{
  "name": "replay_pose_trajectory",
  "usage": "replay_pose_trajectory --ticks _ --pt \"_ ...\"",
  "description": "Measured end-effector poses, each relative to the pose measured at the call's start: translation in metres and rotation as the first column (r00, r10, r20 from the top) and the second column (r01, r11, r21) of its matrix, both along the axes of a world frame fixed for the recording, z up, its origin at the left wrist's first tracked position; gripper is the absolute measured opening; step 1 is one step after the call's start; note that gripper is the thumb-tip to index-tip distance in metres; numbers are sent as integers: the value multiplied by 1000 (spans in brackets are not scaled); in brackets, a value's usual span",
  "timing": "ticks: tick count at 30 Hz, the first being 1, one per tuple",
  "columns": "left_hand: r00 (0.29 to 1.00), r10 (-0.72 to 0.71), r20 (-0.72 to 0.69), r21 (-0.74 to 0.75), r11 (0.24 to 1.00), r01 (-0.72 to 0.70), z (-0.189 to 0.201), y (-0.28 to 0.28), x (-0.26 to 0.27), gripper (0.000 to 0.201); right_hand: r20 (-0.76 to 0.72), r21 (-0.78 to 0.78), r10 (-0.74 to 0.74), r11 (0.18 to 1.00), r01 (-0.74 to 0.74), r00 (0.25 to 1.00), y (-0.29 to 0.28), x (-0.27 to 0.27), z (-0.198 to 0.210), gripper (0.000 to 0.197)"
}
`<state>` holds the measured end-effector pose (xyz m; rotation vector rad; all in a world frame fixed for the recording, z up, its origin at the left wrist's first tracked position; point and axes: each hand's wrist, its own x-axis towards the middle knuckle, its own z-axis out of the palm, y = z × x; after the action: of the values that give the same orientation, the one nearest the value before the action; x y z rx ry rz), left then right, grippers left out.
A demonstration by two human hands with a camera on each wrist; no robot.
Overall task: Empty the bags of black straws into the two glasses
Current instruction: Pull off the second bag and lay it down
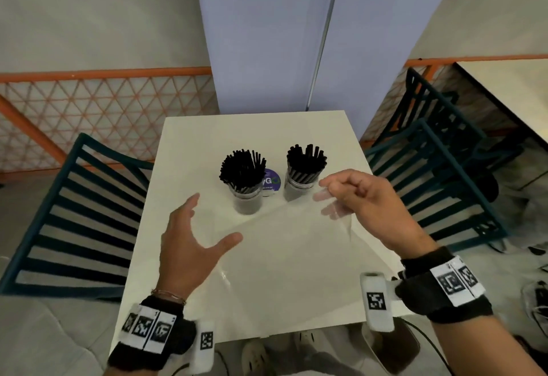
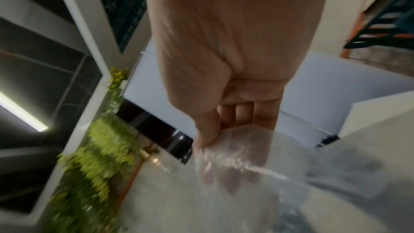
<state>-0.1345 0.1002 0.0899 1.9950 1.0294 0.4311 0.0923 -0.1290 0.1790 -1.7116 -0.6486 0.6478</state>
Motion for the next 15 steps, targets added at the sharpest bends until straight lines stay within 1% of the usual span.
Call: replay_pose_trajectory --ticks 1,2,3,4,5,6,7,8,9,10,11,12,13,14,15 --pt "993 -108 41 30 994 107 14 -10 7 111 20 -21 99 995 -98 995 3 -6 5 18" --pt "971 -222 87 21 975 221 28 -21 16 112 45 -45 192 981 -190 980 7 -13 9 17" --pt "939 -317 132 -20 946 323 39 -33 25 107 81 -75 272 961 -266 959 11 -18 12 16" --pt "907 -385 172 -71 913 401 47 -44 35 93 132 -102 330 943 -318 935 15 -23 13 16" --pt "881 -422 211 -100 888 449 50 -53 46 72 187 -113 360 932 -344 914 19 -27 15 16" --pt "870 -425 249 -115 879 462 52 -61 57 47 237 -111 361 933 -344 902 20 -27 16 16" --pt "872 -395 287 -129 887 444 52 -66 66 28 265 -101 340 940 -325 902 20 -25 18 17" --pt "877 -348 333 -145 900 412 49 -71 73 16 278 -99 306 952 -290 911 16 -19 20 25" --pt "881 -298 368 -158 913 375 46 -73 78 9 283 -128 279 959 -252 917 8 -8 20 40" --pt "888 -250 385 -166 928 333 44 -74 82 9 288 -209 280 952 -225 916 -3 7 19 62" --pt "895 -208 394 -177 939 296 43 -75 83 12 279 -337 308 918 -208 909 -17 21 17 80" --pt "898 -172 406 -204 940 272 42 -74 83 15 261 -462 347 864 -199 901 -32 35 13 87" --pt "899 -136 417 -235 939 251 41 -72 83 16 245 -545 381 815 -198 892 -48 46 9 81" --pt "901 -107 421 -256 939 231 42 -70 82 18 236 -587 396 786 -194 888 -60 55 4 65" --pt "905 -86 417 -269 939 213 40 -69 81 19 240 -594 383 785 -176 892 -69 62 0 43"
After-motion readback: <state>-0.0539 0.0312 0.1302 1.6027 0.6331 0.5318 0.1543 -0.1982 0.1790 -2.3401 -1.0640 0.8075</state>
